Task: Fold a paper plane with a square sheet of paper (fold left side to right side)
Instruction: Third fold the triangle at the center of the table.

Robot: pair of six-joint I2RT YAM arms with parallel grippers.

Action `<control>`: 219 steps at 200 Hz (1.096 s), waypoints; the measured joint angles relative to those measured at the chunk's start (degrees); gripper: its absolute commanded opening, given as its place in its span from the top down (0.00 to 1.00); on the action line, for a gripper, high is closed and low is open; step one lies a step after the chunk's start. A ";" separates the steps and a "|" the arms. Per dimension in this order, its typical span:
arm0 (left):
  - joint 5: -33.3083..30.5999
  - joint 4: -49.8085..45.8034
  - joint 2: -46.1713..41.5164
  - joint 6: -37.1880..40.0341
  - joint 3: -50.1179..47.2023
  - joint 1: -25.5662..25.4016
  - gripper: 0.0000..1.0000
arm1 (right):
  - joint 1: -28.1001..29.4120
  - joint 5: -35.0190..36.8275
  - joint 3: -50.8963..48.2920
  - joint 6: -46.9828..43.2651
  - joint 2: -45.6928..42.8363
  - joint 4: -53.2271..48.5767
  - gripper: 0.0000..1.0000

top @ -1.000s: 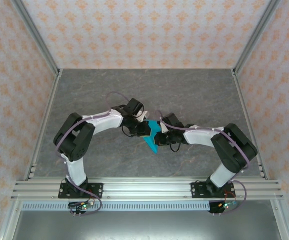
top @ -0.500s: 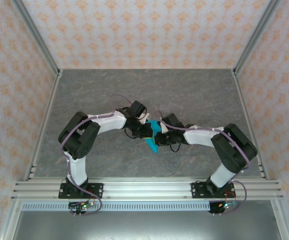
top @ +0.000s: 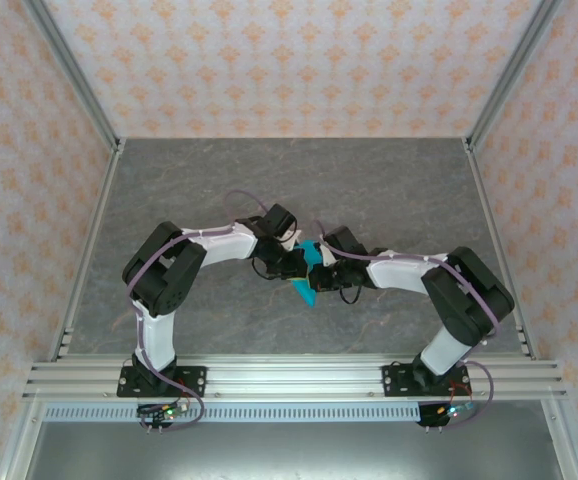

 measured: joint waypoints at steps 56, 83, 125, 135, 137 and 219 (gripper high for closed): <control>-0.63 1.11 -0.20 0.07 -1.70 -0.09 0.92 | 0.02 0.02 0.04 -0.33 0.04 -0.04 0.92; -0.66 2.95 -1.03 -0.02 -3.37 -0.09 0.92 | 0.02 0.00 0.09 -0.35 0.04 -0.02 0.90; -0.72 4.98 -1.97 -0.11 -5.16 -0.09 0.92 | 0.46 0.39 2.16 0.13 0.11 -2.97 0.78; -0.70 5.03 -1.97 -0.11 -5.18 -0.09 0.92 | 0.66 1.53 3.30 -0.13 0.02 -5.09 0.75; -0.72 5.03 -1.97 -0.11 -5.18 -0.09 0.92 | 0.66 1.73 3.48 -0.02 -0.04 -5.42 0.75; -0.87 5.20 -1.97 -0.13 -5.18 -0.09 0.92 | 0.13 3.30 2.95 2.95 -15.41 -12.74 0.67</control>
